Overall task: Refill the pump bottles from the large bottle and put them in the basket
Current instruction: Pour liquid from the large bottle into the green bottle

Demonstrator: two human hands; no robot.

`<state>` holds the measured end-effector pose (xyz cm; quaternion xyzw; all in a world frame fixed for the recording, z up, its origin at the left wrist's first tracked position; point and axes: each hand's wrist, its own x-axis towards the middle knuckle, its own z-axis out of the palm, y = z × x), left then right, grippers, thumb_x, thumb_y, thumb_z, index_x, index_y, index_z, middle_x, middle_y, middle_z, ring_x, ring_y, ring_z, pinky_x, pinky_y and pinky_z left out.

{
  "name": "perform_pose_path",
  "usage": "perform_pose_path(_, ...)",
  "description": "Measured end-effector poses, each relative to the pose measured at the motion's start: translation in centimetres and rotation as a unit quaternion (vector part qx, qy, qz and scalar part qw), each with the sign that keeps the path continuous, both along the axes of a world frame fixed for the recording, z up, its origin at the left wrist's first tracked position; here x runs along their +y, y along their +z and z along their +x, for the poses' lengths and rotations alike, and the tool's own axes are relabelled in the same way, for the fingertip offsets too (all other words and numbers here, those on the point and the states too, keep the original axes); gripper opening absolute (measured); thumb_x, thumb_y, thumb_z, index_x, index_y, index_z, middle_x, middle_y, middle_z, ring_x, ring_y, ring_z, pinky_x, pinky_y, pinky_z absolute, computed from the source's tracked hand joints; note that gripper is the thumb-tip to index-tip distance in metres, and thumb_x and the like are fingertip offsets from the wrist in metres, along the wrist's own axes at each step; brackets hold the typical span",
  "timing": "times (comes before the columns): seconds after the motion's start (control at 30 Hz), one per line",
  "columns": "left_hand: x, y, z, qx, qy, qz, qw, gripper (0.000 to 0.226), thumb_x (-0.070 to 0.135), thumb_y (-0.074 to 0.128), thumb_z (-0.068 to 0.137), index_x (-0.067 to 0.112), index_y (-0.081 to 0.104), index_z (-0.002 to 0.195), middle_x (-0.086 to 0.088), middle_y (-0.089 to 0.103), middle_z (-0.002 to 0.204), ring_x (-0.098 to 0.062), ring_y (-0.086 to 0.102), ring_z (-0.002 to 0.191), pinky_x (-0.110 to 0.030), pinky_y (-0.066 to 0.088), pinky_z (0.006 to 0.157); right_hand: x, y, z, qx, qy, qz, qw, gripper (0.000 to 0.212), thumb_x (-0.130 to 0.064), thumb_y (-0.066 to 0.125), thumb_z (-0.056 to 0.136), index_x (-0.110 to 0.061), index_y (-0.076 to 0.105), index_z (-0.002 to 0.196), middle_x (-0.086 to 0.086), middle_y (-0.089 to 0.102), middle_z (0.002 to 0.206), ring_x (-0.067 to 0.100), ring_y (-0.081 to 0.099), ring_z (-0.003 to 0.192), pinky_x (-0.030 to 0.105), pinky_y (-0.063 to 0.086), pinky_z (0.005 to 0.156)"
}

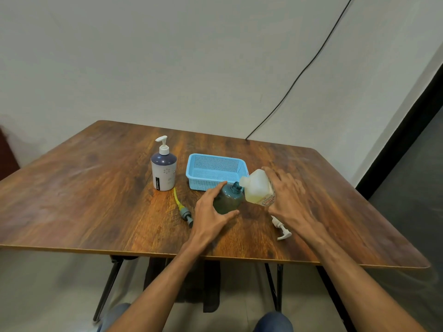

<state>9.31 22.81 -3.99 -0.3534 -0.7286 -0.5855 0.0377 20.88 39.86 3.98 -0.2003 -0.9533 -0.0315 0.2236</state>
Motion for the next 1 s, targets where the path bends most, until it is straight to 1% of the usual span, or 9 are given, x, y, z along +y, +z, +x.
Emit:
perform_pose_path(0.23, 0.0, 0.0, 0.0, 0.0, -0.002, -0.009, 1.0, 0.085, 0.032, 0.09, 0.071, 0.02, 0.051, 0.145, 0.005, 0.06, 0.137, -0.005, 0.052, 0.125, -0.033, 0.045, 0.11, -0.1, 0.5, 0.1, -0.01, 0.002, 0.01, 1.0, 0.102, -0.028, 0.089, 0.062, -0.023, 0.037, 0.149, 0.01, 0.052, 0.138, 0.03, 0.05, 0.125, 0.048, 0.045, 0.102)
perform_pose_path(0.5, -0.1, 0.2, 0.0, 0.003, 0.004, -0.011, 1.0, 0.084, 0.032, 0.09, 0.071, 0.019, 0.052, 0.144, 0.004, 0.061, 0.137, -0.006, 0.052, 0.125, -0.037, 0.046, 0.11, -0.3, 0.8, 0.1, -0.015, -0.002, 0.023, 1.0, 0.103, -0.028, 0.09, 0.06, -0.022, 0.037, 0.148, 0.01, 0.054, 0.134, 0.03, 0.052, 0.122, 0.048, 0.047, 0.099)
perform_pose_path(0.7, -0.1, 0.2, 0.0, 0.001, 0.004, -0.009, 1.0, 0.083, 0.032, 0.09, 0.072, 0.02, 0.052, 0.145, 0.006, 0.059, 0.137, -0.002, 0.05, 0.123, -0.033, 0.046, 0.109, -0.4, 1.0, 0.2, -0.022, -0.007, 0.034, 0.999, 0.103, -0.026, 0.089, 0.06, -0.022, 0.036, 0.148, 0.01, 0.054, 0.134, 0.03, 0.051, 0.122, 0.046, 0.045, 0.099)
perform_pose_path(0.87, -0.2, 0.3, 0.1, 0.002, 0.005, -0.008, 1.0, 0.083, 0.031, 0.09, 0.071, 0.019, 0.052, 0.144, 0.004, 0.06, 0.137, -0.006, 0.052, 0.125, -0.036, 0.047, 0.109, -0.5, 1.2, 0.2, -0.031, -0.013, 0.041, 0.999, 0.104, -0.029, 0.089, 0.061, -0.023, 0.034, 0.15, 0.009, 0.053, 0.137, 0.029, 0.049, 0.124, 0.047, 0.043, 0.101)
perform_pose_path(1.0, -0.2, 0.4, 0.1, 0.004, 0.004, -0.008, 1.0, 0.084, 0.03, 0.091, 0.071, 0.019, 0.052, 0.145, 0.004, 0.06, 0.137, -0.007, 0.052, 0.125, -0.036, 0.047, 0.11, -0.5, 1.3, 0.2, -0.034, -0.014, 0.045, 0.998, 0.103, -0.029, 0.088, 0.063, -0.024, 0.034, 0.15, 0.009, 0.053, 0.136, 0.029, 0.049, 0.123, 0.047, 0.042, 0.102)
